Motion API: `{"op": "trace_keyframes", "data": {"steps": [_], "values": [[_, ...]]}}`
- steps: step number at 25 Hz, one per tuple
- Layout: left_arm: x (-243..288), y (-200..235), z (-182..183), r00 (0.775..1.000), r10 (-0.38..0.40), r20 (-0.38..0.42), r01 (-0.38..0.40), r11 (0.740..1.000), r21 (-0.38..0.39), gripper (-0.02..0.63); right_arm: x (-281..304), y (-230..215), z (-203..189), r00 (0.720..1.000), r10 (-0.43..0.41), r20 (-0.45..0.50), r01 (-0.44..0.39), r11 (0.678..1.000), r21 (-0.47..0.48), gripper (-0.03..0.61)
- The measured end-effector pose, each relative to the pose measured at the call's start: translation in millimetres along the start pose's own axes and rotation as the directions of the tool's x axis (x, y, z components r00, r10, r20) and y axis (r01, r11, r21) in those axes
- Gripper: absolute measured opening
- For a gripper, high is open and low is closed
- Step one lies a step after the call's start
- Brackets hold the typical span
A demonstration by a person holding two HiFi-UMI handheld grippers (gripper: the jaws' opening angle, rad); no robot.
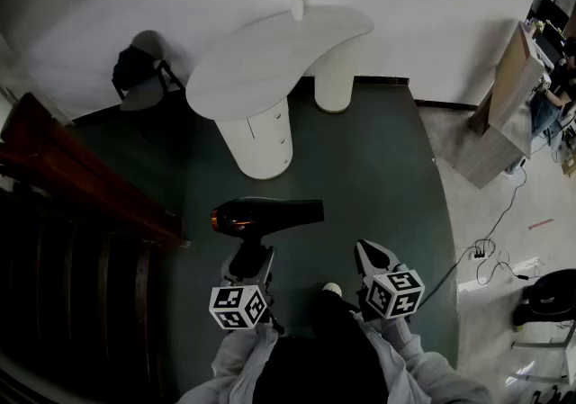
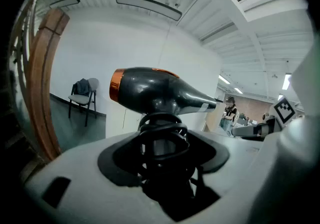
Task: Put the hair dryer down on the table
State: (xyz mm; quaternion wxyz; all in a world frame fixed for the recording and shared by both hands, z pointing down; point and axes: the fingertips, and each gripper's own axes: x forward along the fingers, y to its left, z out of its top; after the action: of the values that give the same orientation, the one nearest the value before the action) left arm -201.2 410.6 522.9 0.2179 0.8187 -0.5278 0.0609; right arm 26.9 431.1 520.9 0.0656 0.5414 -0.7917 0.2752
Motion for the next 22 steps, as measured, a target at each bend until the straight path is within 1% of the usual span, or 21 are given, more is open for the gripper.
{"op": "trace_keyframes", "data": {"steps": [3, 7, 9, 11, 14, 16, 19, 22], "values": [[-59.2, 10.1, -16.2, 1.0, -0.005, -0.014, 0.005, 1.0, 0.025, 0.278, -30.5, 43.5, -29.5, 1.0, -0.013, 0.003, 0.013, 0.999, -0.043, 0.01], [-130.7, 19.8, -37.7, 1.0, -0.007, -0.019, 0.008, 1.0, 0.026, 0.279, -73.7, 101.5, -76.4, 1.0, 0.007, 0.0, -0.007, 0.998, -0.061, 0.009], [-158.2, 19.4, -49.5, 1.0, -0.006, -0.019, 0.006, 0.999, 0.031, 0.278, -91.6, 120.2, -98.2, 1.0, 0.007, -0.011, -0.008, 0.996, -0.084, 0.01], [-180.0, 18.2, -61.2, 1.0, -0.008, -0.026, 0.009, 0.999, 0.041, 0.279, -106.5, 134.6, -112.5, 1.0, 0.002, -0.001, -0.002, 0.996, -0.088, 0.011], [-204.7, 16.3, -70.9, 0.999, -0.019, -0.034, 0.02, 0.999, 0.035, 0.279, -125.3, 151.6, -118.3, 1.0, -0.015, 0.027, 0.017, 0.996, -0.091, 0.011], [-214.5, 15.6, -75.6, 0.999, -0.03, -0.03, 0.031, 0.999, 0.029, 0.279, -132.6, 156.7, -122.9, 0.999, -0.03, 0.025, 0.033, 0.994, -0.101, 0.011], [-220.9, 17.1, -83.1, 0.999, -0.042, -0.025, 0.043, 0.999, 0.025, 0.279, -135.7, 156.3, -134.1, 0.999, -0.05, 0.011, 0.051, 0.993, -0.104, 0.011], [-221.2, 18.0, -84.2, 0.999, -0.037, -0.021, 0.038, 0.999, 0.024, 0.278, -134.3, 154.4, -136.6, 0.998, -0.055, 0.006, 0.055, 0.993, -0.109, 0.011]]}}
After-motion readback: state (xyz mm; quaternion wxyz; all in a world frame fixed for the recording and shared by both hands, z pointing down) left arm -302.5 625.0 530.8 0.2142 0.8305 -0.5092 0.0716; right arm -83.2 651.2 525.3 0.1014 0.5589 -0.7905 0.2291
